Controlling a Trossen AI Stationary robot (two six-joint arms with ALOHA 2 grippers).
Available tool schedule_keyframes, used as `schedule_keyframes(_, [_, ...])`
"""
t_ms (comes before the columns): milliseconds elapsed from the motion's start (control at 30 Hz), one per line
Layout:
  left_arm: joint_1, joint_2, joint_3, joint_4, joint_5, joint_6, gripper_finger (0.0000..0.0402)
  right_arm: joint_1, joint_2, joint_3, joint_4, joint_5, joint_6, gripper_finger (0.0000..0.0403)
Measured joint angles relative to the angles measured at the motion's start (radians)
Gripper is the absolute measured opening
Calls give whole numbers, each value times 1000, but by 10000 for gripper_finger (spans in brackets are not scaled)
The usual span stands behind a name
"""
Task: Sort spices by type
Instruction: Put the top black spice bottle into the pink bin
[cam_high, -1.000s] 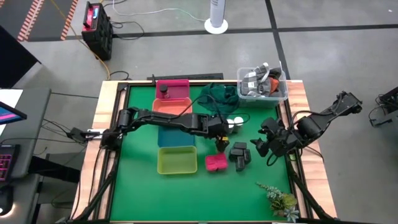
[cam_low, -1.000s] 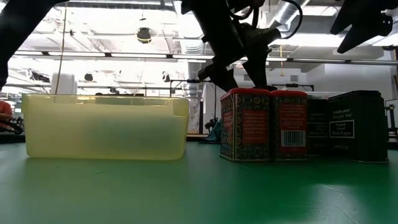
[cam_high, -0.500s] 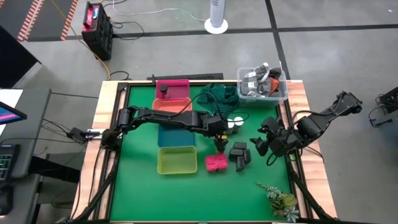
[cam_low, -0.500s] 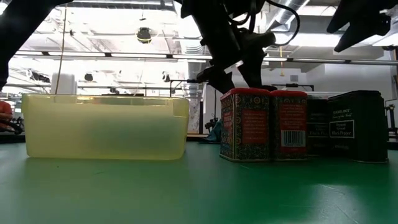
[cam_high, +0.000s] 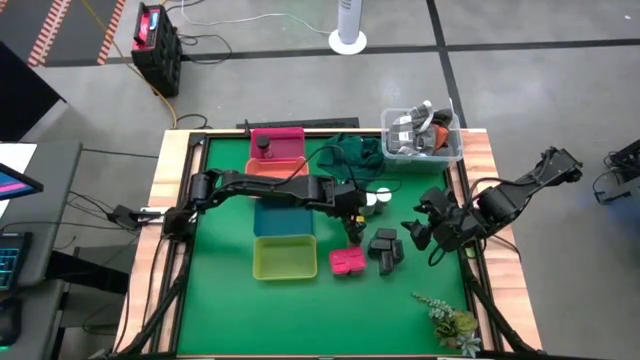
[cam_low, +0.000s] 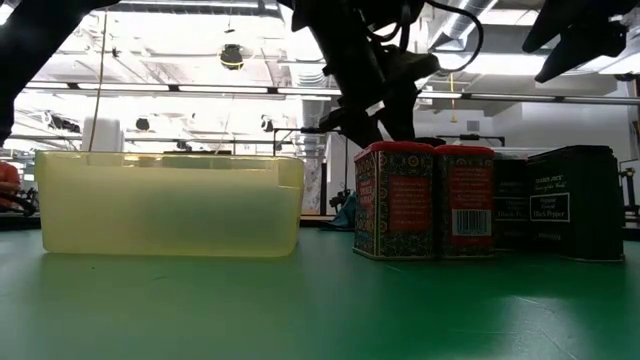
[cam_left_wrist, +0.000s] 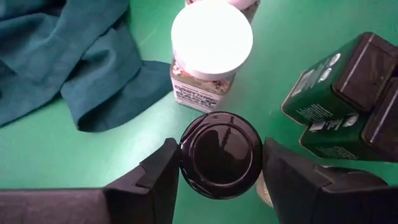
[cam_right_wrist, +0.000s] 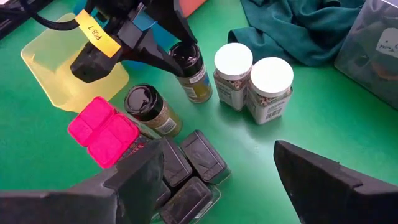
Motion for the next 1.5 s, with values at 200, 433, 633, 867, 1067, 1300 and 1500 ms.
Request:
schedule_keyframes(200, [12,-10,0,-55,14,8,194,0,0,0,0,0,0,327])
schedule_keyframes(433, [30,-35,0,-113,17,31,192,-1,0,0,9,17,-23,327])
schedule_keyframes(633, [75,-102,0,-119,17,45,191,-13,0,0,17,31,-37,327])
schedule_keyframes(867, [163,-185,0,-151,-2,89,192,-42,0,0,27,32,-66,327])
schedule_keyframes(1067, [259,-252,0,-222,-70,148,193,-48,0,0,35,34,-73,327])
schedule_keyframes(1300, [395,-310,0,-281,-146,221,193,-48,0,0,58,53,-81,327])
schedule_keyframes(1500, [517,-316,-26,-266,-147,272,194,-66,0,0,73,57,-81,327])
